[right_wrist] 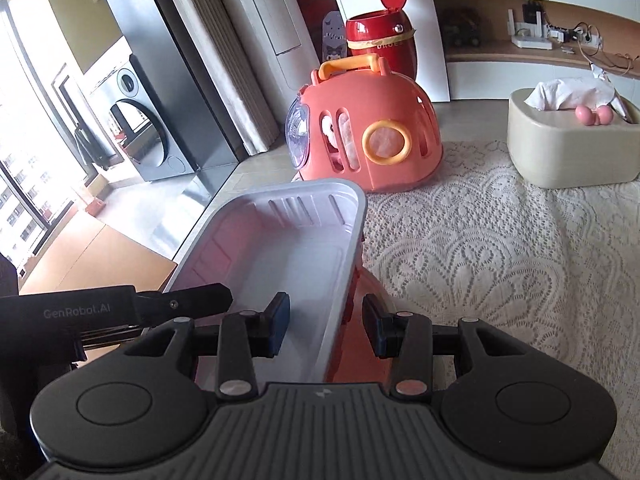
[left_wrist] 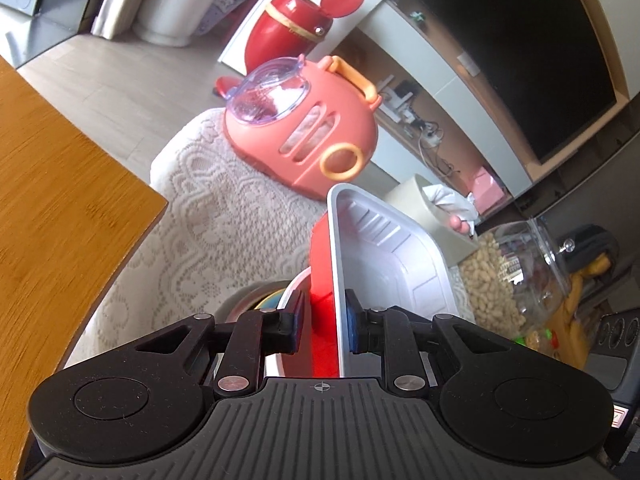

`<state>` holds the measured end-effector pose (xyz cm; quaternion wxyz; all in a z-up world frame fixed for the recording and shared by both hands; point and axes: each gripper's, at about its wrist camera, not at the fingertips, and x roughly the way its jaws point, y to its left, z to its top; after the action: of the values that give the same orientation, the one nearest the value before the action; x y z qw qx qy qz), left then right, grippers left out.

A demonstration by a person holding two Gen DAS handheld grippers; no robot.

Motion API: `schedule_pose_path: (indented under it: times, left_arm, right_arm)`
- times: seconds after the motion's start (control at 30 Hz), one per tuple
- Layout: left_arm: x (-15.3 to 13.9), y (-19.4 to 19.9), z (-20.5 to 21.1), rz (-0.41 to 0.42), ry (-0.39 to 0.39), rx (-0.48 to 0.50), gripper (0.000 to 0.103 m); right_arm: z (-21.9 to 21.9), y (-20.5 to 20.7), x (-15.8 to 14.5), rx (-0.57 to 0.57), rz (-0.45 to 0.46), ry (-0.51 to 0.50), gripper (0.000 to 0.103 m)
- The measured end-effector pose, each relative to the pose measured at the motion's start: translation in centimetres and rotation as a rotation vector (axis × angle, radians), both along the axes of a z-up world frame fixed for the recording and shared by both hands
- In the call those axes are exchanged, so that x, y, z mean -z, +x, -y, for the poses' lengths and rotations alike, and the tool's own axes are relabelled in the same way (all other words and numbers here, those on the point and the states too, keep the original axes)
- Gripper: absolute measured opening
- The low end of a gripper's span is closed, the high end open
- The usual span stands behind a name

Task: Organize plates and bowls
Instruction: 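Carry the foil tray over the bowl stack with both tools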

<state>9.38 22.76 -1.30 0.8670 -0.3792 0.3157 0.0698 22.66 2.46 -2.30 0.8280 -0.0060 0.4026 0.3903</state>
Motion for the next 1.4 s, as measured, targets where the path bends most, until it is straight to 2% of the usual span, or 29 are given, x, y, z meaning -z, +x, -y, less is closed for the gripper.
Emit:
schedule_pose_path:
  times: [0.27,0.43,0.57,0.77,0.9,1.03,1.23,1.4]
  left_arm:
    - [-1.8,-1.4,0.6,0.04,-0.001,0.012,0.027]
    - [-1.1,-0.5,1.5,0.008,0.004,0.039,0.027]
    - [-0.4,-0.7,1.0,-0.019,0.0,-0.002,0.026]
    - [-1.9,-2.3,0.3,0.05,0.007,-0.035,0.026]
    - [-1.5,-2.2,0.0,0.027,-0.014,-0.047,0.026]
    - [-1.1,-1.7,0.4,0.033,-0.056,-0.001,0.025]
    - [-1.6,-1.6,1.0,0.045,-0.041,0.009,0.026]
    - [-0.7,-1.2,1.0,-0.007,-0.046,0.008,0.025]
  right_arm:
    - [2.2,-1.1,-0.9,0.003,0.016,0.036,0.041]
    - [3.2,-2.5,-2.2,-0.009,0.029,0.076,0.043]
    - [3.1,-2.3,-2.0,0.003,0.037,0.058,0.043]
    - [3.6,-1.9,-1.9,0.043,0.05,0.058,0.043]
    - [3.6,-2.1,-1.8,0.032,0.04,0.063,0.043]
    - [3.3,-2.3,-1.7,-0.003,0.017,0.079,0.043]
    - [3.5,-2.7,-2.0,-0.012,0.017,0.088,0.043]
    - [3.5,-2.8,-1.8,-0.017,0.008,0.084,0.043]
